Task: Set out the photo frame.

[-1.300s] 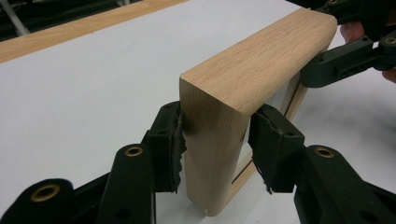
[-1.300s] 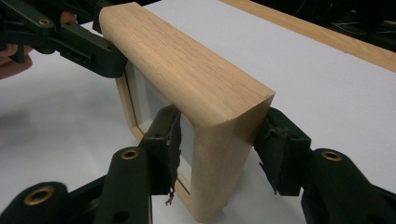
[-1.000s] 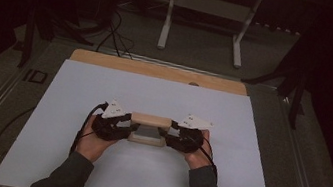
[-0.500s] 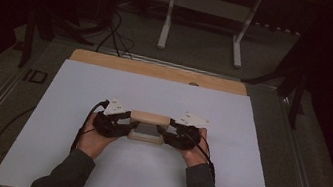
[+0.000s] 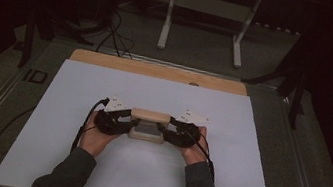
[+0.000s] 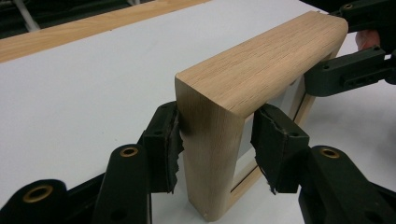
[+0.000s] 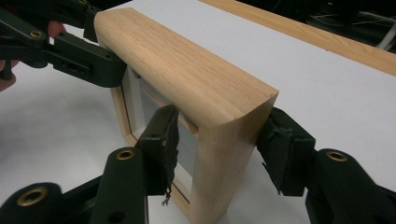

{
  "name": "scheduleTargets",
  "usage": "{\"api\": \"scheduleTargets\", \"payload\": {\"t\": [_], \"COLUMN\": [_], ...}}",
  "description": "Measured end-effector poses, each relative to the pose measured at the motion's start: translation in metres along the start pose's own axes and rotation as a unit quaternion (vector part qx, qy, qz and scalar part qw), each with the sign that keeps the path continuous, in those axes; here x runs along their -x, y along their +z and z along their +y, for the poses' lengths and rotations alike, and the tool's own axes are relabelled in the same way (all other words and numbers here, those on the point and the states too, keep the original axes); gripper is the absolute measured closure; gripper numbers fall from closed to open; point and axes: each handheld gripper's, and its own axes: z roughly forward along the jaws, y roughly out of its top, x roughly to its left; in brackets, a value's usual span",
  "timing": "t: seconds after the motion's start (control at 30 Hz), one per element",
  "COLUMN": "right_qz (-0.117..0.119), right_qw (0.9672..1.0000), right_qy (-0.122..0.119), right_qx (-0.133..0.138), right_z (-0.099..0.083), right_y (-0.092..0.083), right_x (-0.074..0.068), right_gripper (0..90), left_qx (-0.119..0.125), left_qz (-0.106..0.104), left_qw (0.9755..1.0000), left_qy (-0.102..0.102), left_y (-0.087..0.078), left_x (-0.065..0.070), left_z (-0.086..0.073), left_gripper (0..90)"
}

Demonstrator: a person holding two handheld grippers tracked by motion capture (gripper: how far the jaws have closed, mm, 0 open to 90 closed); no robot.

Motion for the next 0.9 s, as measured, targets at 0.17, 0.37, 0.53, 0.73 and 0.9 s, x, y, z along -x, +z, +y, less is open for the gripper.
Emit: {"api": "scheduleTargets", "payload": {"t": [0.17, 0.37, 0.53, 0.73, 0.9], "right_qz": [-0.002, -0.003, 0.000, -0.002, -0.004], "right_qw": [1.0000, 1.0000, 1.0000, 0.9998, 0.9997], "right_qy": [0.001, 0.005, 0.010, 0.017, 0.022], "right_qx": [-0.003, 0.001, 0.002, 0.007, 0.009], "right_z": [0.0023, 0.0049, 0.0042, 0.0034, 0.0032], "right_y": [0.0030, 0.0066, 0.0076, 0.0091, 0.0100], "right_x": [0.0015, 0.0023, 0.0043, 0.0060, 0.0065], "right_gripper": [48.1, 47.3, 47.3, 47.2, 47.2], "left_qx": [0.002, 0.004, 0.007, 0.013, 0.014], "left_qz": [0.006, 0.012, 0.011, 0.010, 0.008], "left_qw": [1.0000, 0.9999, 0.9999, 0.9998, 0.9997], "left_qy": [-0.004, -0.007, -0.009, -0.014, -0.018], "left_y": [0.0010, 0.0018, 0.0030, 0.0058, 0.0075], "left_x": [-0.0009, -0.0022, -0.0028, -0.0050, -0.0066], "left_z": [0.0006, 0.0004, 0.0003, 0.0003, 0.0008], "left_gripper": [52.5, 52.3, 52.2, 51.7, 51.6]}}
